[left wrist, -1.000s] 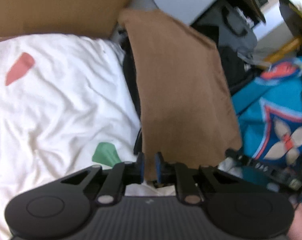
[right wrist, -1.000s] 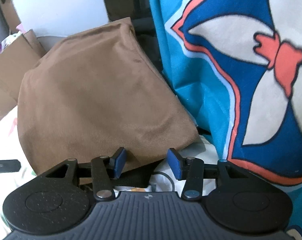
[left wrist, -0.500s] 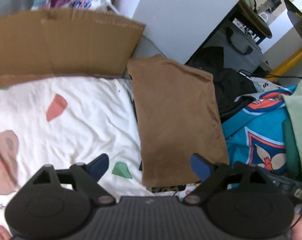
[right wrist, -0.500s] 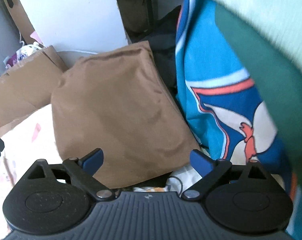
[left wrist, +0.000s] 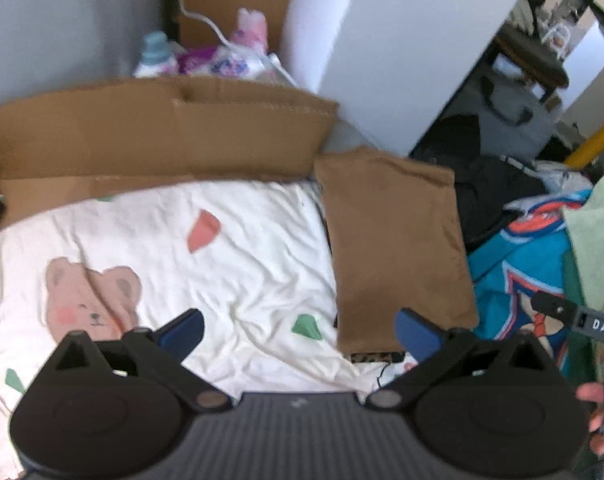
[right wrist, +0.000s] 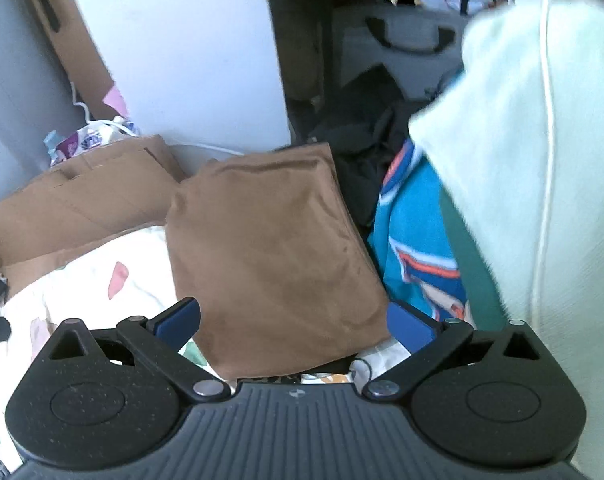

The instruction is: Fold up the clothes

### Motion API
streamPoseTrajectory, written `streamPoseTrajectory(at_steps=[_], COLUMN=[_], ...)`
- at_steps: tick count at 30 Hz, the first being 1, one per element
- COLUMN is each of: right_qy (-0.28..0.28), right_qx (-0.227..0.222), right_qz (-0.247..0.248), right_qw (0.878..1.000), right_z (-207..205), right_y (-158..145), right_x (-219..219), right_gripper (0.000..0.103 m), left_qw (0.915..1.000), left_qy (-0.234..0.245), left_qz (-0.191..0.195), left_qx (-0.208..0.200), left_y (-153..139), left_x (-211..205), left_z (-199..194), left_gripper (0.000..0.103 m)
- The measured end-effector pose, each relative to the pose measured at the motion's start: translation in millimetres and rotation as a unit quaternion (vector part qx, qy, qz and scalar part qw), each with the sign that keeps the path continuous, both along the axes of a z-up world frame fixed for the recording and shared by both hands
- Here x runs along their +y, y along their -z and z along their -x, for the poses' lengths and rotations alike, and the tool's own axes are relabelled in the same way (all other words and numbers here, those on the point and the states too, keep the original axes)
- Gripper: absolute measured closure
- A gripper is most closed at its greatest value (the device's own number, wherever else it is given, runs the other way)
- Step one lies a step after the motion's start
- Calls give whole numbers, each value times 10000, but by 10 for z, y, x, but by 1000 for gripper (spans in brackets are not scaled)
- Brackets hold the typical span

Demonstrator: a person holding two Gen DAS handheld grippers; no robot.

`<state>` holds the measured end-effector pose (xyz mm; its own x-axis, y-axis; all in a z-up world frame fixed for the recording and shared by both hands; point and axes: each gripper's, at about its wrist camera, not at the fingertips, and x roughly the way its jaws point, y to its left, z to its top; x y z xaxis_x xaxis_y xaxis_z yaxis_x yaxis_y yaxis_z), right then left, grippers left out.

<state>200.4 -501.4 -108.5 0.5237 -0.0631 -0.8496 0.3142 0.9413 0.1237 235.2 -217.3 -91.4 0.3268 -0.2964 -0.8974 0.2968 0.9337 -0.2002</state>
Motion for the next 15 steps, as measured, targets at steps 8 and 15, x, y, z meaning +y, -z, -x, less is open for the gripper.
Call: streamPoseTrajectory(at_steps=[8, 15], right_qy=[163, 149], right_qx=[-169, -237], right_qz=[-310, -435], right_qw=[9992, 9987], right_z=[118, 250], right_y=[-722, -1116], right_x=[274, 509], right_gripper=[1, 1], left_qw=[9995, 9982], left_qy=[-211, -349], left_qz=[-165, -354], left_qx=[-174, -346], left_y=[-585, -995], left_x=[583, 1070], left_z=[154, 336], left_gripper=[0, 0])
